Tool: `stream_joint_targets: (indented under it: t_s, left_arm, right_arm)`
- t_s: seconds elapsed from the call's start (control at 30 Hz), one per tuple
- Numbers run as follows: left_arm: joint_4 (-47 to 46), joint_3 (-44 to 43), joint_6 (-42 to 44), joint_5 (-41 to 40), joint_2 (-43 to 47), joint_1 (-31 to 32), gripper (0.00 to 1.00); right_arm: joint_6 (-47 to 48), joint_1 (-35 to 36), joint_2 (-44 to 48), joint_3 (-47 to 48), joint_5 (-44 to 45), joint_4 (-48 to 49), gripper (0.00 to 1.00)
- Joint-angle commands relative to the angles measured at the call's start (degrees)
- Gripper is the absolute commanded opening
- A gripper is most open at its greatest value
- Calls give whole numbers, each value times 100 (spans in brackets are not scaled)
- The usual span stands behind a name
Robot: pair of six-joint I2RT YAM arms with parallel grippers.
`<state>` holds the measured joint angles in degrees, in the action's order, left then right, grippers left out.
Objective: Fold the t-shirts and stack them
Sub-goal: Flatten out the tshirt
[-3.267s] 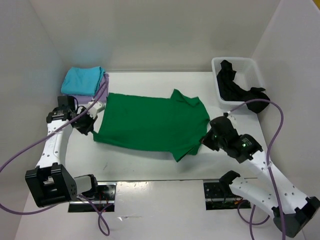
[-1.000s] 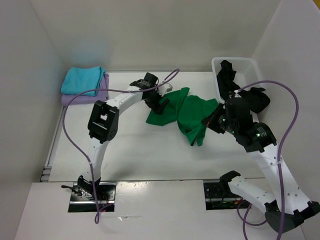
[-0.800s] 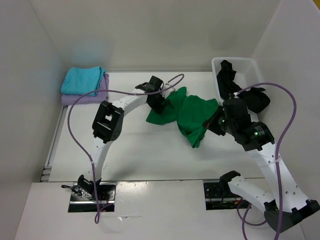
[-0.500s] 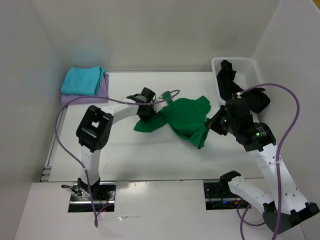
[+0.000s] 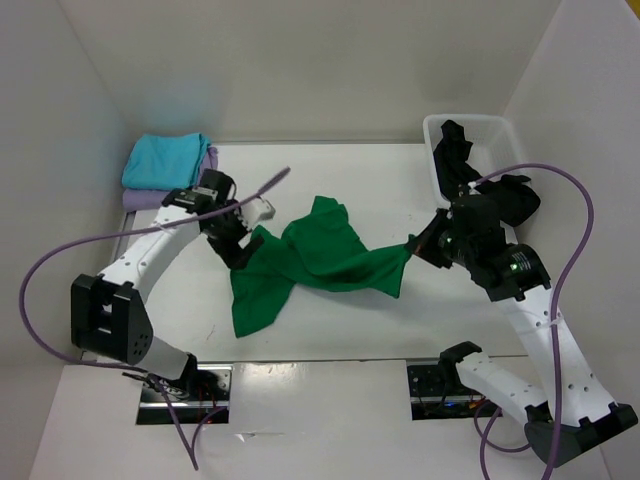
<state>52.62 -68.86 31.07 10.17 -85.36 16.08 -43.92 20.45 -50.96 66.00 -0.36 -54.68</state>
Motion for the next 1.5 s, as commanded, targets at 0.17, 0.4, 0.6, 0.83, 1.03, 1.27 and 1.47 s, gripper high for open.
stream_joint_targets:
  t_s: [0.17, 0.4, 0.6, 0.83, 1.03, 1.27, 1.47]
  left_arm:
    - [-849, -487, -1032, 1381, -664, -694, 93]
    - [-1016, -1164, -1191, 2216, -2009, -1045, 90]
    - [-1298, -1472, -1366, 2094, -2493, -1045, 87]
    - [-1360, -1674, -1367, 2147, -2889, -1045, 57]
    - [-1281, -1736, -1367, 1901, -3118, -1045, 57]
    - [-1254, -1859, -1367, 2172, -3232, -931, 43]
    - [-1043, -1912, -1367, 2340, -3084, -931, 0]
  right_arm:
    - [86, -41, 16, -25, -87, 352, 0]
    - [86, -41, 16, -78, -140, 405, 0]
    - [86, -41, 121, -192, -140, 405, 0]
    - [86, -41, 121, -245, -140, 405, 0]
    - [86, -41, 121, -245, -140, 353, 0]
    - [86, -94, 121, -245, -140, 352, 0]
    - [86, -94, 174, -245, -140, 300, 0]
